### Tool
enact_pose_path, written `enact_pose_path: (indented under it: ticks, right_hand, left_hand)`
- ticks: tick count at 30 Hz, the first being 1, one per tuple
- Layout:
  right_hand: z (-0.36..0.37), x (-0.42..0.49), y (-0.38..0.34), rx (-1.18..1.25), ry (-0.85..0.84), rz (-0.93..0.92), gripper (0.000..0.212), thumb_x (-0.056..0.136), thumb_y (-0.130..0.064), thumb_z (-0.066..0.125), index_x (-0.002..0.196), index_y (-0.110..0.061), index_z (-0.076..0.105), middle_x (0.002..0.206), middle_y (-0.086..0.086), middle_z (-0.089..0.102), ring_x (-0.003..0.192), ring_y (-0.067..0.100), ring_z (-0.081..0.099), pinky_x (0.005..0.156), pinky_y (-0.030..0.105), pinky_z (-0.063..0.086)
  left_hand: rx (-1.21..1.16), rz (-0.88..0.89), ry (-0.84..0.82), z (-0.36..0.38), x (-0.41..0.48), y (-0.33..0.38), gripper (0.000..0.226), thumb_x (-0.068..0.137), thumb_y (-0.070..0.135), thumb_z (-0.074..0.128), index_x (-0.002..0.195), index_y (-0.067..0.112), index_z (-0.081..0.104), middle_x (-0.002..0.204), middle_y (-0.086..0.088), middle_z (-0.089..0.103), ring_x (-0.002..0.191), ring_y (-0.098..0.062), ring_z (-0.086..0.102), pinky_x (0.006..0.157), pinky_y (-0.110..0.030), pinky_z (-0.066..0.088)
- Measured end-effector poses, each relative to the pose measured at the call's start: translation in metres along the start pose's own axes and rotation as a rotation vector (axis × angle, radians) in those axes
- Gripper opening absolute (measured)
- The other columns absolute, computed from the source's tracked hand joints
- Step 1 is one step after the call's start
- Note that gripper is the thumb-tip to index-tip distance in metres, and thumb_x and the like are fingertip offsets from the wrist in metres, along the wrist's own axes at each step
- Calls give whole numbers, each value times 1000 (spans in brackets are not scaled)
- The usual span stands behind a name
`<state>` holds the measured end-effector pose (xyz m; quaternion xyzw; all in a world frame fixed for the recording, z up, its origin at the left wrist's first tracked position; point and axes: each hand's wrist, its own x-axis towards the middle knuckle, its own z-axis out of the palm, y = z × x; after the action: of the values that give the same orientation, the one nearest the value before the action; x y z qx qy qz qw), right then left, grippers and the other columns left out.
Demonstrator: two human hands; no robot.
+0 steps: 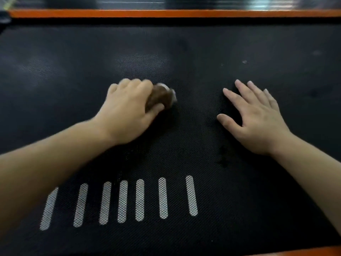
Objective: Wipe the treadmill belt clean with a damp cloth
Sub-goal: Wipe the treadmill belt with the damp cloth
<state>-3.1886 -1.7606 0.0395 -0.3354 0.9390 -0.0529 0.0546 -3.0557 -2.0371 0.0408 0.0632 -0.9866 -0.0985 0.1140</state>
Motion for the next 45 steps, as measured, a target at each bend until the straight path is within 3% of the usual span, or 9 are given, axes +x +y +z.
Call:
enact_pose_path:
  ticks: [5,12,16,19,25,33,36,40,45]
  right_hand:
    - [0,-1,-1,-3,-4,4,83,85,-76,16,158,-35,18,168,-2,4,154,16,-6,124,45,-5]
    - [-1,1,-1,2,6,10,84,83,-77,17,156,-36,22,168,-3,7,154,16,-4,124,43,-4]
    - [0,1,-1,18,28,6,79,86,-72,17,156,-35,24,168,-2,10,154,17,-1,124,43,-2]
    - [0,2,-1,33,31,13,74,88,-65,16,155,-36,25,168,-3,10,154,17,0,124,42,-3]
    - [0,2,0,41,37,14,72,87,-63,17,155,-39,26,167,-6,12,154,15,1,125,41,-2]
    - [2,2,3,96,59,-4,66,91,-54,17,154,-37,29,167,-8,12,154,11,-1,124,40,-3]
    - [2,2,2,105,65,0,64,92,-52,19,153,-37,30,166,-9,14,154,11,1,125,40,-2]
    - [0,0,2,111,64,-4,63,94,-52,19,154,-37,30,166,-9,14,154,10,-1,125,40,-3]
    - [0,1,1,76,56,-18,65,93,-53,19,153,-33,31,167,-6,14,154,14,0,125,42,-1]
  left_hand:
    - [-163,347,-72,0,-83,64,34,96,57,42,92,24,48,89,5,45,83,-22,44,76,-42,39]
    - [-3,-37,7,16,25,42,33,94,57,44,101,25,45,105,-6,59,101,-35,54,89,-48,36]
    - [-92,298,53,19,-28,89,34,92,57,44,97,24,47,91,-2,54,85,-27,50,76,-44,38]
    - [-95,344,40,23,-27,91,37,93,56,41,95,21,51,88,-1,53,81,-28,51,74,-43,38]
    - [57,-126,-62,28,117,42,43,98,55,46,121,19,50,122,-11,60,114,-36,54,100,-49,35]
    - [-58,294,25,28,13,86,35,91,55,42,96,21,51,91,-4,58,84,-31,54,77,-46,40]
    - [161,29,13,34,95,65,43,96,54,44,115,17,53,114,-15,63,107,-38,57,93,-49,39]
    - [42,-265,-82,36,170,40,47,99,54,46,130,18,48,131,-14,57,124,-38,50,105,-51,33]
    - [-4,64,130,47,72,94,37,92,53,46,108,20,54,101,-8,62,95,-35,56,84,-47,39]
